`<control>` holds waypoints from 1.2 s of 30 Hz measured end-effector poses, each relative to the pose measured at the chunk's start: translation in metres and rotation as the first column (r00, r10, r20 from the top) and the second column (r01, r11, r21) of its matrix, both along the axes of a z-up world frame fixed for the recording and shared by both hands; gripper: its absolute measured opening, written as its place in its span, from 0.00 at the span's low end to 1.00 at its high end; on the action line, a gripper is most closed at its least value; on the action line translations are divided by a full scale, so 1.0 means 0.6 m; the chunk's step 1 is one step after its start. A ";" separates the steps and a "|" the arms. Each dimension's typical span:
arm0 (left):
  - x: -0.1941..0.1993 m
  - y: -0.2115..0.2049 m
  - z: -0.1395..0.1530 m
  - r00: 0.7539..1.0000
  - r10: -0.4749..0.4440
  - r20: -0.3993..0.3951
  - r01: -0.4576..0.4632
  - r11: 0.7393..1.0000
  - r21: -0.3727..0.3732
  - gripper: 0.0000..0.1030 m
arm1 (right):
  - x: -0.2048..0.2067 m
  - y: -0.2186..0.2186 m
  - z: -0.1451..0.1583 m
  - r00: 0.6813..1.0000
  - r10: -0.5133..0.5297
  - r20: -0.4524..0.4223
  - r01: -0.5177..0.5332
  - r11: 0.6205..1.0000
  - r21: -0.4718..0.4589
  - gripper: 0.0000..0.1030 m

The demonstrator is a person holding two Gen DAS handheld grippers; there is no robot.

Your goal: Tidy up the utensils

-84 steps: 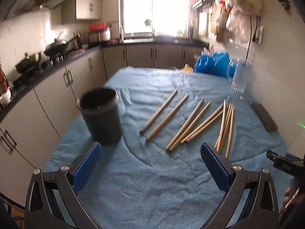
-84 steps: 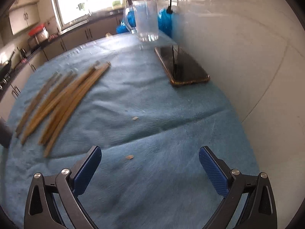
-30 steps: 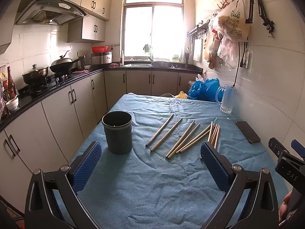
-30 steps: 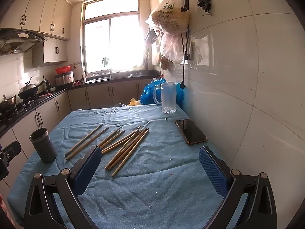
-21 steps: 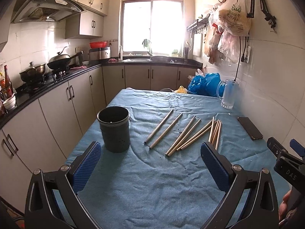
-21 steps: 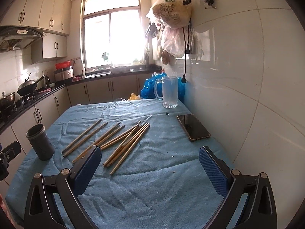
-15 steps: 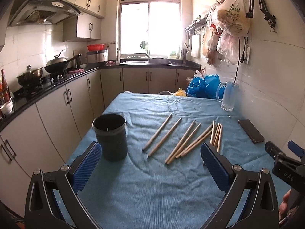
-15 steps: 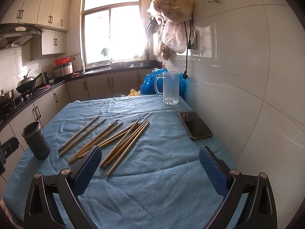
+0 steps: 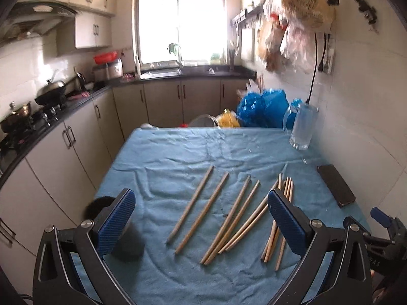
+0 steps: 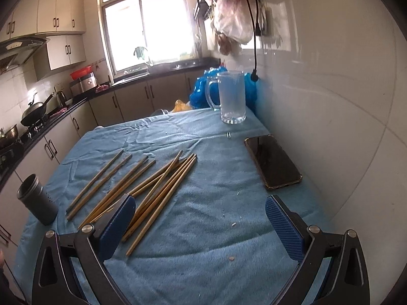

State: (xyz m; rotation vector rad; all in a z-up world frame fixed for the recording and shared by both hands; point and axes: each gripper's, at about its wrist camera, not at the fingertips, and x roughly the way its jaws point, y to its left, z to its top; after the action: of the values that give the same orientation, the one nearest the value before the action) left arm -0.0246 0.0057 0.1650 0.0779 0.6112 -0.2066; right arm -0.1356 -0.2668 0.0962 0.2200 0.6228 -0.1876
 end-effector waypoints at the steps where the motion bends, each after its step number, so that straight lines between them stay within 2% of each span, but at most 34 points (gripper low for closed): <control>1: 0.014 -0.008 -0.007 1.000 -0.013 -0.022 0.012 1.000 -0.003 1.00 | 0.006 -0.004 -0.004 1.000 0.006 -0.006 -0.006 1.000 0.010 1.00; 4: 0.056 -0.028 -0.040 0.992 -0.039 -0.123 0.037 0.999 -0.015 1.00 | 0.031 -0.016 -0.024 0.999 0.036 -0.040 -0.033 0.998 0.060 1.00; 6: 0.074 -0.035 -0.056 0.988 -0.037 -0.149 0.034 0.999 -0.020 1.00 | 0.051 -0.019 -0.039 0.996 0.067 -0.064 -0.061 0.993 0.097 1.00; 9: 0.101 -0.042 -0.070 0.989 -0.011 -0.146 0.011 1.000 -0.006 0.98 | 0.079 -0.018 -0.053 0.990 0.112 -0.083 -0.101 0.987 0.121 0.96; 11: 0.123 -0.047 -0.080 0.987 0.006 -0.158 -0.004 1.000 0.014 0.94 | 0.104 -0.020 -0.057 0.986 0.148 -0.081 -0.135 0.979 0.150 0.90; 12: 0.139 -0.051 -0.087 0.985 0.020 -0.169 -0.016 1.000 0.023 0.88 | 0.122 -0.023 -0.060 0.984 0.160 -0.083 -0.145 0.975 0.171 0.88; 14: 0.171 -0.054 -0.096 0.982 0.029 -0.189 -0.022 0.999 0.036 0.83 | 0.150 -0.028 -0.064 0.980 0.179 -0.088 -0.158 0.966 0.206 0.79; 18: 0.233 -0.056 -0.121 0.969 0.089 -0.232 -0.078 0.995 0.054 0.73 | 0.224 -0.045 -0.074 0.966 0.238 -0.106 -0.191 0.925 0.329 0.66; 21: 0.272 -0.060 -0.143 0.957 0.119 -0.266 -0.104 0.992 0.067 0.73 | 0.267 -0.053 -0.085 0.953 0.277 -0.122 -0.206 0.888 0.410 0.55; 24: 0.305 -0.066 -0.162 0.952 0.155 -0.263 -0.129 0.985 0.113 0.73 | 0.305 -0.049 -0.094 0.936 0.329 -0.124 -0.233 0.846 0.480 0.54; 31: 0.354 -0.061 -0.198 0.937 0.223 -0.268 -0.178 0.967 0.182 0.73 | 0.360 -0.012 -0.120 0.905 0.395 -0.156 -0.259 0.805 0.533 0.54; 33: 0.363 -0.059 -0.208 0.932 0.232 -0.280 -0.185 0.965 0.185 0.73 | 0.374 0.002 -0.129 0.897 0.410 -0.168 -0.263 0.797 0.544 0.53; 36: 0.371 -0.062 -0.223 0.927 0.238 -0.290 -0.181 0.961 0.211 0.73 | 0.389 0.022 -0.142 0.884 0.417 -0.210 -0.250 0.803 0.541 0.47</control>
State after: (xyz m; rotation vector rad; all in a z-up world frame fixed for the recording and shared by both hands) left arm 0.1977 -0.0313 0.0312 0.1561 0.9501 0.0491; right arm 0.0978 -0.2535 0.0109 0.5854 1.0231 0.3052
